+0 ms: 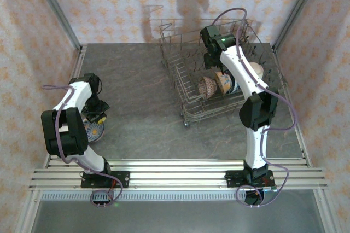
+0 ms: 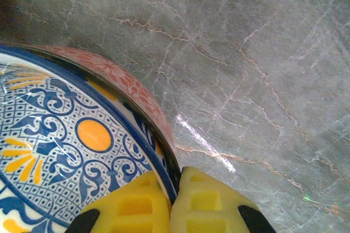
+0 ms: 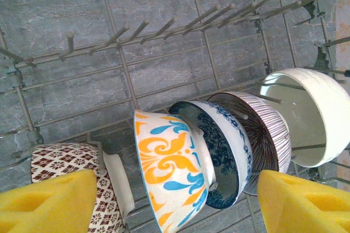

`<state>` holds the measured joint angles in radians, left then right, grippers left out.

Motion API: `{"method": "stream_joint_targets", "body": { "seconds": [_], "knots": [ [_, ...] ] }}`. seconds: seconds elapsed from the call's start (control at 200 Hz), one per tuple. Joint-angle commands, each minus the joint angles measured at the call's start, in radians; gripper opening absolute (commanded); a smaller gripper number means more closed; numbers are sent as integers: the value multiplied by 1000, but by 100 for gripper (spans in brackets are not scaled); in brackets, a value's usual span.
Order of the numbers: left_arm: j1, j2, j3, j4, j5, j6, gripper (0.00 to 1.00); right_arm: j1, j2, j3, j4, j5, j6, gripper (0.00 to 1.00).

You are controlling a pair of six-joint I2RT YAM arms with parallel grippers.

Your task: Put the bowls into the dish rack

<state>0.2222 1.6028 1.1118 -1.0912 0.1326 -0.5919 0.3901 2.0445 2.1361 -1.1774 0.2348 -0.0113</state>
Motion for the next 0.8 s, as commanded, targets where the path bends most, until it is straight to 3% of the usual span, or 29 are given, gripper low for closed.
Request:
{"method": "stream_joint_targets", "body": {
  "seconds": [0.0,0.28,0.38,0.791],
  "knots": [
    [-24,-31,43,-30,30,10,0,7,-30,16,-8,1,18,77],
    [-99,-118,105,-110,-49,-38,0,6,-26,29,-10,-44,18,77],
    [-120,-135,109,-85,-20,-61,0,6,-13,48,-13,-68,17,77],
    [-268,93,286,-6,7,-101,0,7,5,55,-27,-61,12,77]
  ]
}}
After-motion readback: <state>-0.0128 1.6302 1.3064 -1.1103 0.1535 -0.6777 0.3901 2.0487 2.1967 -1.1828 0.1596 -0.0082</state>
